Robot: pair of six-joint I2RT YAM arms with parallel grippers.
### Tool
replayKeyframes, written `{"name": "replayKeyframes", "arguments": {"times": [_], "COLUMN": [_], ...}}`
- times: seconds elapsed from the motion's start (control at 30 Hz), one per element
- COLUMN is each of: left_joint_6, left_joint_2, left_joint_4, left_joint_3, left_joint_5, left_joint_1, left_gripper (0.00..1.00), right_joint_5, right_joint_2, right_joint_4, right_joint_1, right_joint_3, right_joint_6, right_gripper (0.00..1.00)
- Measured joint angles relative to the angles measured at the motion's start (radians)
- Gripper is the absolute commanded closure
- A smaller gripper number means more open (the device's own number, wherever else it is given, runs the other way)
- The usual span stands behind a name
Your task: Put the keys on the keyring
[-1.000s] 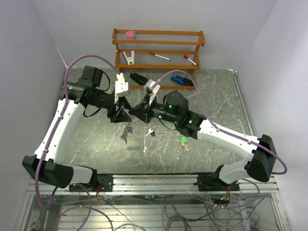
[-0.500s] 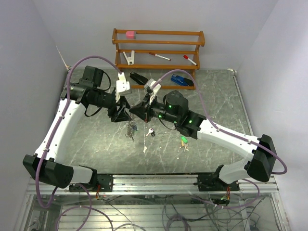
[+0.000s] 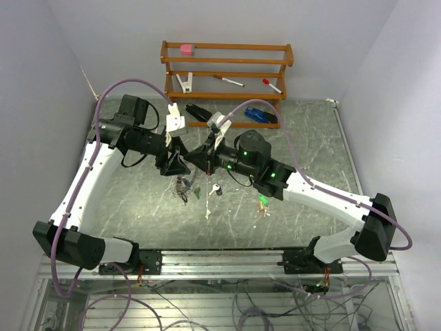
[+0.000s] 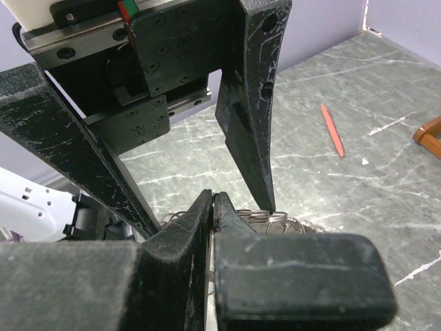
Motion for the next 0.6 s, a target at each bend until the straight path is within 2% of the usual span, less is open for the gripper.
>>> {"name": "replayKeyframes", "arguments": {"times": [0.13, 0.27, 0.6], "left_joint_6": [0.002, 0.003, 0.002], "left_joint_2": [0.0, 0.0, -0.003], "left_joint_4": [0.0, 0.0, 0.008], "left_joint_3": [0.0, 0.0, -0.004], "left_joint_5": [0.013, 0.013, -0.002], "left_joint_1": [-0.002, -0.003, -0.003], "left_gripper": [0.31, 0.43, 0.46], "right_joint_5": [0.004, 0.007, 0.022], "right_joint_2": [0.0, 0.0, -0.034], "right_joint_4": [0.017, 0.018, 0.016], "right_joint_1": [0.005, 0.008, 0.01], "right_joint_3": [0.0, 0.0, -0.004], "right_joint_6": [0.002, 0.002, 0.001], "right_gripper": [1.0, 1.0, 1.0]}}
